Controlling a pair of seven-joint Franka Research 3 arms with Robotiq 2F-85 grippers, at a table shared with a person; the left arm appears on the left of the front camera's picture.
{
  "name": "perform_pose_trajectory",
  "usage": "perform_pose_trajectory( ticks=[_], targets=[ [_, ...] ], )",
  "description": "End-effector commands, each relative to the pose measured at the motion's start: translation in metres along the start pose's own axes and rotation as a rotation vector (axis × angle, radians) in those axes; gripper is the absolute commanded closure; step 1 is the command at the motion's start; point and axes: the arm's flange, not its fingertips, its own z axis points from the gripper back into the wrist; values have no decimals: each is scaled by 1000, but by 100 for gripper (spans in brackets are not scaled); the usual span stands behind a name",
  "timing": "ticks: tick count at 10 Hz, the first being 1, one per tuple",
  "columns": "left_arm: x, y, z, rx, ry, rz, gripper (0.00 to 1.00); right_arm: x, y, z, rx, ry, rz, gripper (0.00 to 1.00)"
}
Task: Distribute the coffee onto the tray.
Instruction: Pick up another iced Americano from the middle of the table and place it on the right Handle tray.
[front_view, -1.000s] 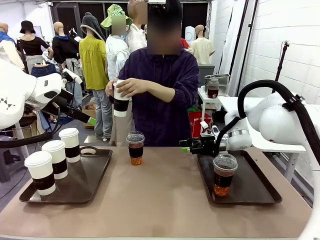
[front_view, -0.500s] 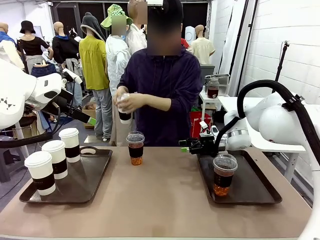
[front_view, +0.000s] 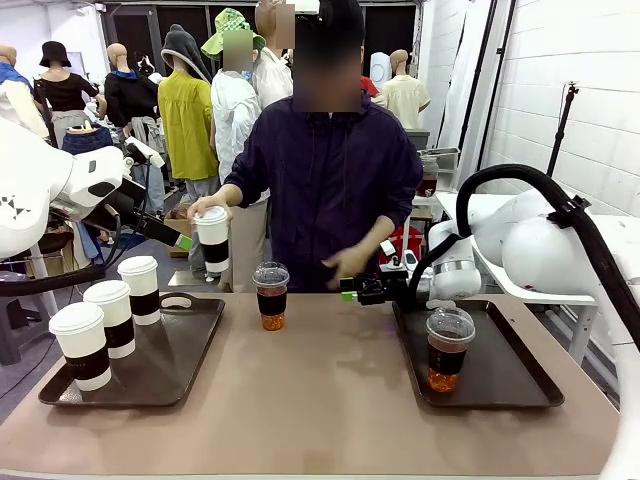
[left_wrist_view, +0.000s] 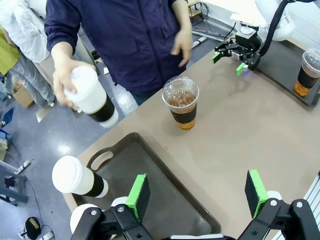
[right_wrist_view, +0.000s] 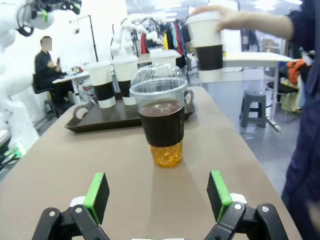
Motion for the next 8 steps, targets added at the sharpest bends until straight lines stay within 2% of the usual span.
perform_pose_trajectory(
  ticks=[1,5,7,8],
  targets=[
    [-1,1,1,-7,-1,4,0,1,-17,-23,-13,2,-22,0],
    [-1,1,1,-7,-1,4,0,2,-20,-53,6,-5,-30,0],
    [-1,1,1,-7,-1,4,0,3,-17,-48,19,-3,-44,0],
    [-1,1,1,-7,-1,4,0,1,-8,-49,28,5,-7,0]
  ],
)
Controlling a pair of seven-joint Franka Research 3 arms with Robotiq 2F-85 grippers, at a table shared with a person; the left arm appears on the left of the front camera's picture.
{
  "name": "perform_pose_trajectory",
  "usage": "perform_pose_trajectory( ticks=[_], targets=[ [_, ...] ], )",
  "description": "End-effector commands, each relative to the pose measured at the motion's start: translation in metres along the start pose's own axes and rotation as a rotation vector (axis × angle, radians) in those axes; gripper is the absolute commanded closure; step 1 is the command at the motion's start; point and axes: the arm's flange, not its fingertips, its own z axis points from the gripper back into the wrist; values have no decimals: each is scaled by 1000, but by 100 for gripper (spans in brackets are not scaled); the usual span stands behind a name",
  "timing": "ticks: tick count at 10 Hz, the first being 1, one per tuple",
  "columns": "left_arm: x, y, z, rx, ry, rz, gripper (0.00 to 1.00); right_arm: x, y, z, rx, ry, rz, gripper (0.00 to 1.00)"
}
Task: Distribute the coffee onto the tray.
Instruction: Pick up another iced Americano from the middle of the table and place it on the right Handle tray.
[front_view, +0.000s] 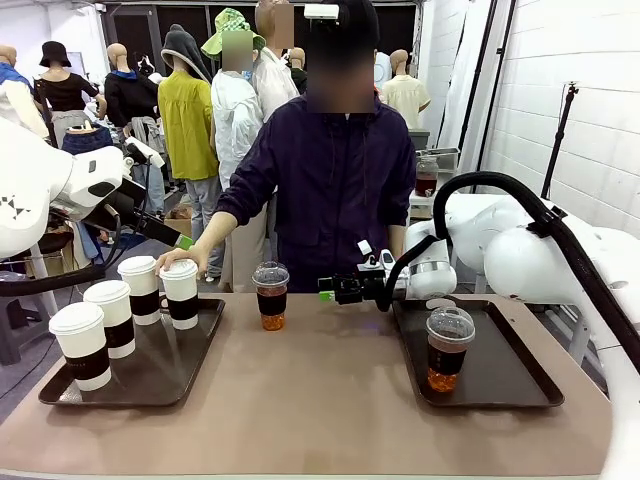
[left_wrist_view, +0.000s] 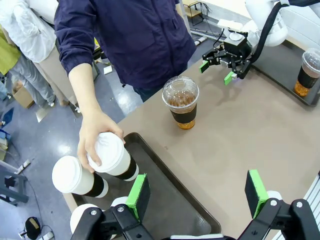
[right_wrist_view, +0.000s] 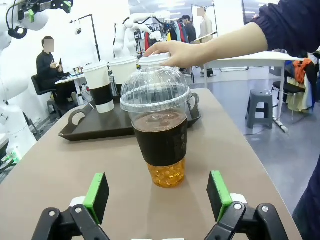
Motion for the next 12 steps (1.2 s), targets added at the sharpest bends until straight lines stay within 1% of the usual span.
perform_pose_trajectory(
  ticks=[1,4,10,11,12],
  targets=[
    [-1,1,1,-7,-1,3,0,0,0,-1,1,0,8,0],
    [-1,1,1,-7,-1,3,0,0,0,0,0,0,1,0],
    [-1,1,1,-7,-1,3,0,-5,-7,-44,-6,3,16,0],
    [-1,1,1,-7,-1,3,0,-6,-10,-50,-4,-3,16,0],
    [-1,1,1,-7,-1,3,0,-6,-13,-54,-26,-33,17,0]
  ],
)
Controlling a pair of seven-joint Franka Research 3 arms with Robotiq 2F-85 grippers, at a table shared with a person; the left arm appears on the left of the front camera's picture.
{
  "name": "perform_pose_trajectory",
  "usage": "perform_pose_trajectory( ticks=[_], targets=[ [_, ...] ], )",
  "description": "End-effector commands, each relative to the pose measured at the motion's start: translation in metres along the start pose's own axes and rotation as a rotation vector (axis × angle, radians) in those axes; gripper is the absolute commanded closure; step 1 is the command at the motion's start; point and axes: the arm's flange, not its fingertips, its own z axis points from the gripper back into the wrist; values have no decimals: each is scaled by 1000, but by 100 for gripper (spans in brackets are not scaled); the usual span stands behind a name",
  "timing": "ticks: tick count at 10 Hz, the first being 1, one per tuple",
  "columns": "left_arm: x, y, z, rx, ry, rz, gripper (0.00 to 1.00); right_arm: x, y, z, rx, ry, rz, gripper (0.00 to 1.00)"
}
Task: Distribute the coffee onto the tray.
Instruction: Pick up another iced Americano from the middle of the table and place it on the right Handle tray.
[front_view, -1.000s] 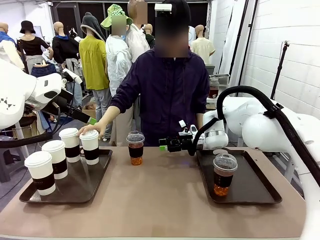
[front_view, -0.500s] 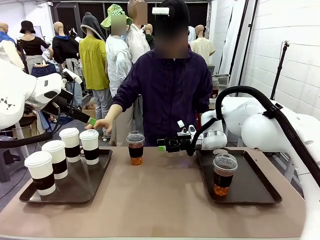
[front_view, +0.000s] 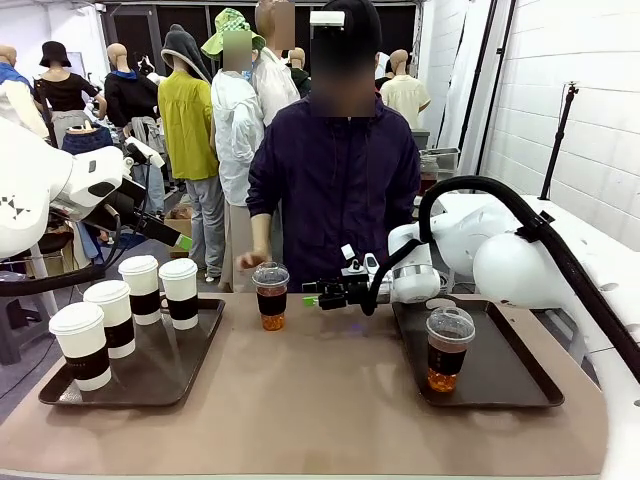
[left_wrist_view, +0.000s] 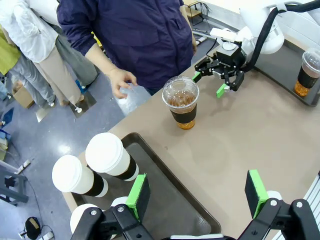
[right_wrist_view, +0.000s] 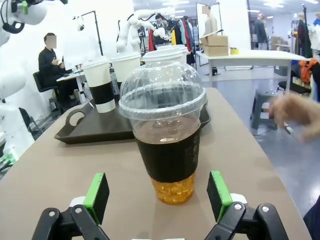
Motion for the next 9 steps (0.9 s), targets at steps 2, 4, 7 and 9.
perform_pose_trajectory(
  ticks=[2,4,7,9],
  targets=[
    [-1,1,1,-7,-1,3,0,-1,-20,-14,-51,-51,3,0],
    [-1,1,1,-7,-1,3,0,-1,-23,-23,-37,-37,-4,0],
    [-1,1,1,-7,-1,3,0,-3,-29,-38,-29,-18,-11,0],
    [-1,1,1,-7,-1,3,0,-5,-31,-46,-32,-10,-15,0]
  ],
)
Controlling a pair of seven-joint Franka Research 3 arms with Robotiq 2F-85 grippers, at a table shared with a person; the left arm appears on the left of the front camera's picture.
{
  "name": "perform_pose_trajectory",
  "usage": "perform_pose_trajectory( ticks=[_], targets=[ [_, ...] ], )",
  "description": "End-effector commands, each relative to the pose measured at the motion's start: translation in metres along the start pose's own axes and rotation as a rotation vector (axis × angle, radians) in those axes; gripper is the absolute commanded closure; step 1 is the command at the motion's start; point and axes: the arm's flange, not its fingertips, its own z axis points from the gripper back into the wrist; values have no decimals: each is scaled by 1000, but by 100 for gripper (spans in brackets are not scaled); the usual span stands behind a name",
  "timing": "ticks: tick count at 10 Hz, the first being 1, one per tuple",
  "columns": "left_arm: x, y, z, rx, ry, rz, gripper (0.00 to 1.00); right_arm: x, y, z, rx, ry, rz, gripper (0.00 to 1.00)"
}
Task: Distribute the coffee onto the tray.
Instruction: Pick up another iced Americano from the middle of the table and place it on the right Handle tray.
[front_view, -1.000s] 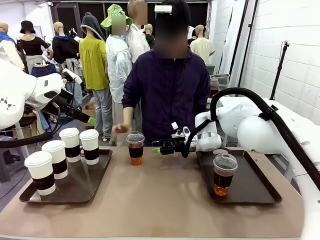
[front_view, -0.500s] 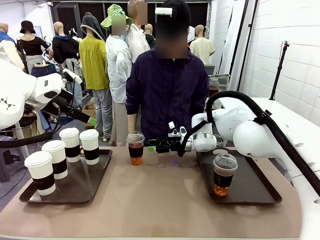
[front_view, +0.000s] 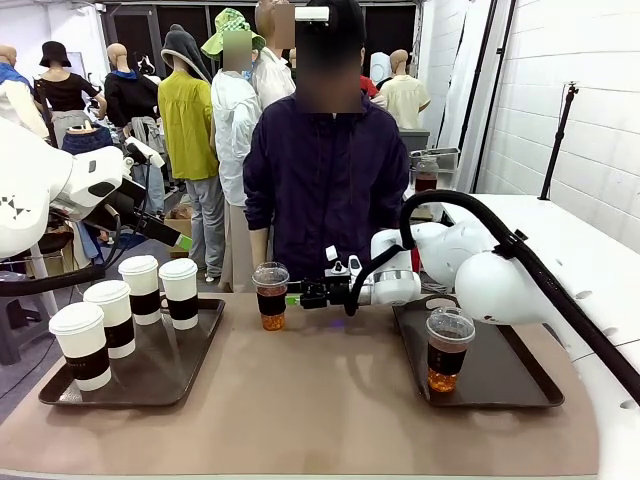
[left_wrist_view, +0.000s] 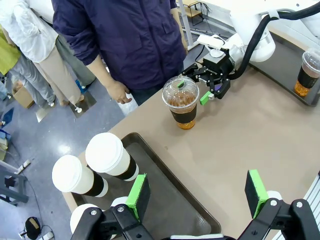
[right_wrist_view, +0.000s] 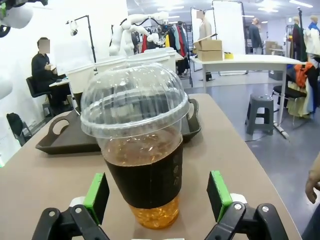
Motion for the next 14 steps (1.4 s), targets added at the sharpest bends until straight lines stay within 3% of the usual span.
perform_pose_trajectory(
  ticks=[1,14],
  targets=[
    [-1,1,1,-7,-1,3,0,1,-11,-7,-4,17,-27,0],
    [-1,1,1,-7,-1,3,0,0,-13,-46,81,57,-53,0]
  ],
)
